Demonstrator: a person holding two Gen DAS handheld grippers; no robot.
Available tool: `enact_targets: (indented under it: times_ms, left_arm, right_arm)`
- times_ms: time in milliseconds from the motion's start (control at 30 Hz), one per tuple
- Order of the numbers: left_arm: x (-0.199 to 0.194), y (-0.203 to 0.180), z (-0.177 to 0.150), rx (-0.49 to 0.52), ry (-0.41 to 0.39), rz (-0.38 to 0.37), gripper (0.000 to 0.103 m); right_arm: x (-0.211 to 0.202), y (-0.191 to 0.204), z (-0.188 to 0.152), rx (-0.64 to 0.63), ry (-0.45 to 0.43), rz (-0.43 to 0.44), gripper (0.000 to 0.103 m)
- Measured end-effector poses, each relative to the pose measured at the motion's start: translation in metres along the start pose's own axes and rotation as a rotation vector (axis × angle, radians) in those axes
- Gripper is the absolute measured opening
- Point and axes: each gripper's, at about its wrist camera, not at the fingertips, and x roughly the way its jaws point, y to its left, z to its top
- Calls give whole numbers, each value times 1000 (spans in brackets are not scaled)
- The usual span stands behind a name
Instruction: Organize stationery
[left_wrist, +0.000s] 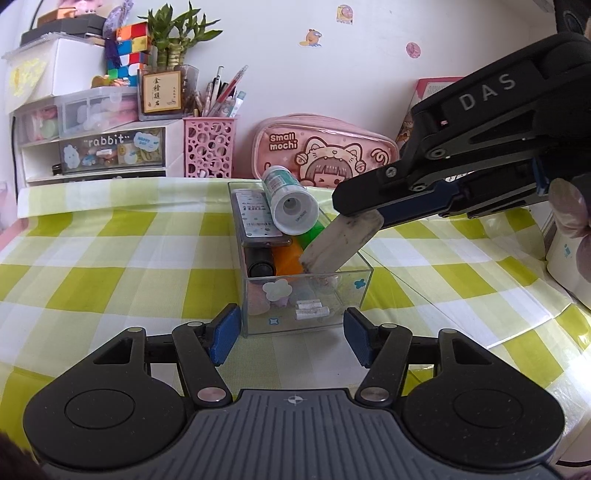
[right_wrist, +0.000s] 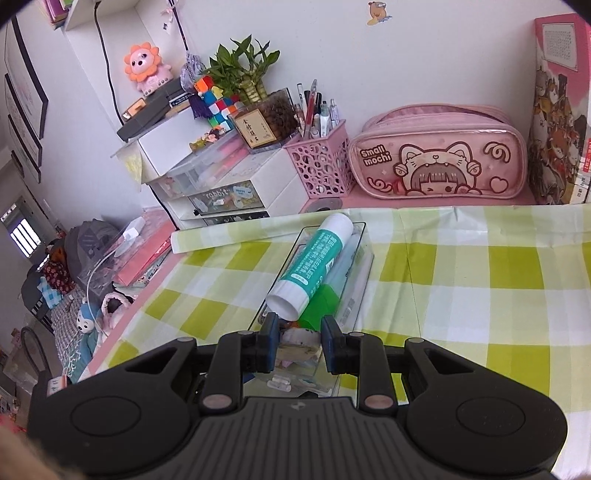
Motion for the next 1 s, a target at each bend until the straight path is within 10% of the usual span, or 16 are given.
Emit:
enact_targets:
  times_ms: [1000]
  left_arm:
    - [2, -1, 2, 17, 12, -2, 67]
  right_arm:
    - [9, 15, 5, -55, 24, -91, 59]
